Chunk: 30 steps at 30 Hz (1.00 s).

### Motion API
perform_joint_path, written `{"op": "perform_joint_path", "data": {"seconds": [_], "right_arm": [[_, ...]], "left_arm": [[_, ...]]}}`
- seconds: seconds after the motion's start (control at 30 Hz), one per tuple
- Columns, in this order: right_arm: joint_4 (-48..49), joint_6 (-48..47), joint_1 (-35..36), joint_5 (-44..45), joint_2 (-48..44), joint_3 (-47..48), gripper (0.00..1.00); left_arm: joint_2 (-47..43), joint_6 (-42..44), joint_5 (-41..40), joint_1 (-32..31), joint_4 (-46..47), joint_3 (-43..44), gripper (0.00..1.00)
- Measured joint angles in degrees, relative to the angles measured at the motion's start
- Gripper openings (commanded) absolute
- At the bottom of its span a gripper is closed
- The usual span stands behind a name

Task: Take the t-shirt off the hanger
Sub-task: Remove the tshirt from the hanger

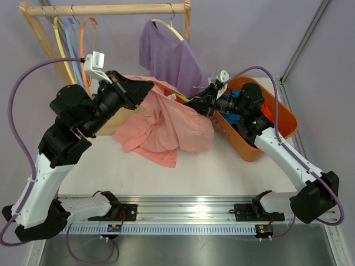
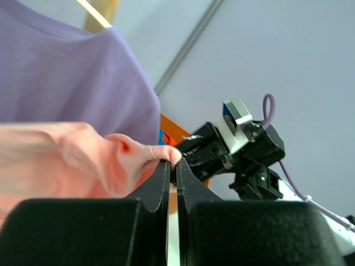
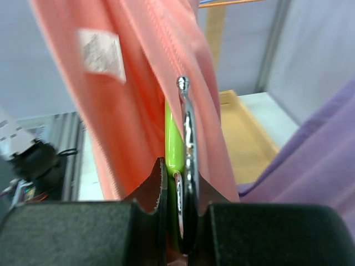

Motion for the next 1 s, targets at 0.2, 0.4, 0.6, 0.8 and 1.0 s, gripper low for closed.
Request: {"op": "perform_joint_path", "data": {"seconds": [0.2, 0.4, 0.6, 0.8, 1.0], "right_arm": [[-3.32, -1.07, 0.04, -5.6, -2.45, -1.86, 0.0], [-14.58, -9.31, -0.04, -6.38, -3.67, -0.81, 0.0], [-32.57, -24.63, -0.98, -6.34, -4.02, 4.79, 0.0], [-47.04, -36.24, -2.99, -8.98, -5.35, 7.37, 0.0], [-60.65, -43.43, -3.63, -7.15, -5.35, 8.83, 0.0]], "left_arm": [[-4.13, 2.19, -4.07, 0.0, -2.67, -2.19, 0.0], [-3.76, 5.77, -9.27, 0.0, -8.31, -2.12, 0.0], [-5.42, 8.11, -16.2, -0.02, -16.68, -3.04, 0.0], [-8.83, 7.28, -16.72, -0.28, -20.61, -10.29, 0.0], [-12.94, 2.16, -14.36, -0.28, -16.9, -25.97, 0.0]]}}
